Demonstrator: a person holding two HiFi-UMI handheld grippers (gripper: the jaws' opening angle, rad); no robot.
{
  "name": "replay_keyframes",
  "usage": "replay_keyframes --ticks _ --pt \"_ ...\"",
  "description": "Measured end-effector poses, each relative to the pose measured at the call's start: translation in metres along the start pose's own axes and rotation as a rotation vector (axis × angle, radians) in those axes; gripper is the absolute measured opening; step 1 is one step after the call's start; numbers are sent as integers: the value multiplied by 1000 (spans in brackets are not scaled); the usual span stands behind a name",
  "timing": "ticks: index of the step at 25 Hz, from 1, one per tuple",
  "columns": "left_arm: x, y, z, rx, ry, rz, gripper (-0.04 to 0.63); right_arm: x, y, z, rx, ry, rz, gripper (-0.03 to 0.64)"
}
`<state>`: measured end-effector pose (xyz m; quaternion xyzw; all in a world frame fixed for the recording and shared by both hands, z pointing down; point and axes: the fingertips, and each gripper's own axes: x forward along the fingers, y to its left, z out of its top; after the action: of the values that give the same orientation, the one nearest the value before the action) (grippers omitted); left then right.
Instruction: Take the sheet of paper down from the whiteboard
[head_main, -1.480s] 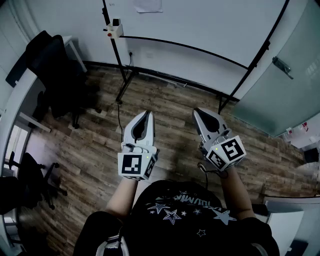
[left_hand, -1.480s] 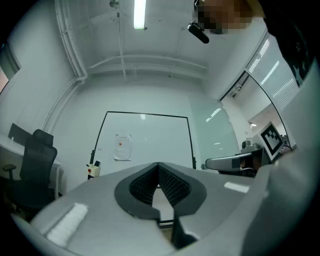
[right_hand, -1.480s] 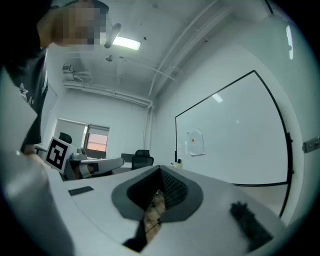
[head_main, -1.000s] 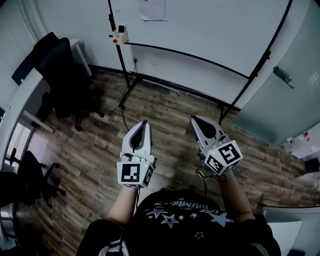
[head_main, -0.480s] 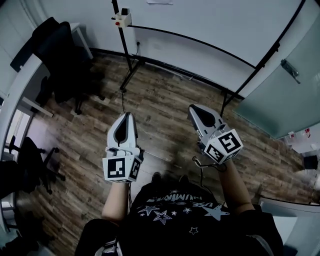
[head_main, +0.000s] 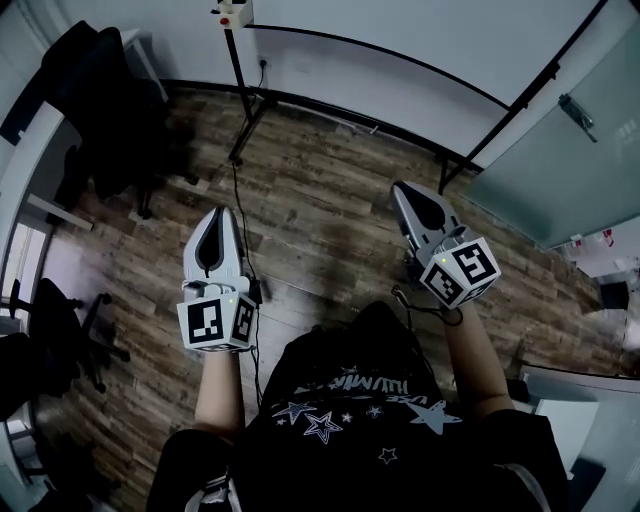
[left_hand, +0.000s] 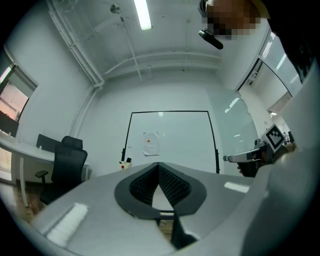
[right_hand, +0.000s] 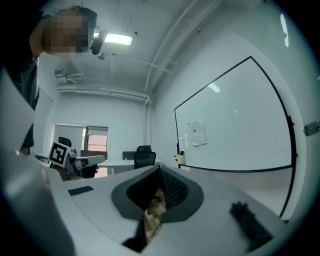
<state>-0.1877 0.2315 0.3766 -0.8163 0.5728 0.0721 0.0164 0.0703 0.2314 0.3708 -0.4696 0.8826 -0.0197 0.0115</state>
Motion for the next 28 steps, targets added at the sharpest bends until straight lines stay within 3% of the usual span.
replay_keyframes --ticks 6,13,28 --pt "23 -9 -5 -13 5 -54 9 17 -14 3 36 -22 -26 17" --pt "66 -21 -17 3 43 -60 9 60 -44 -2 26 -20 15 17" --pt "212 -17 -18 21 46 37 9 180 -164 18 20 -16 161 17"
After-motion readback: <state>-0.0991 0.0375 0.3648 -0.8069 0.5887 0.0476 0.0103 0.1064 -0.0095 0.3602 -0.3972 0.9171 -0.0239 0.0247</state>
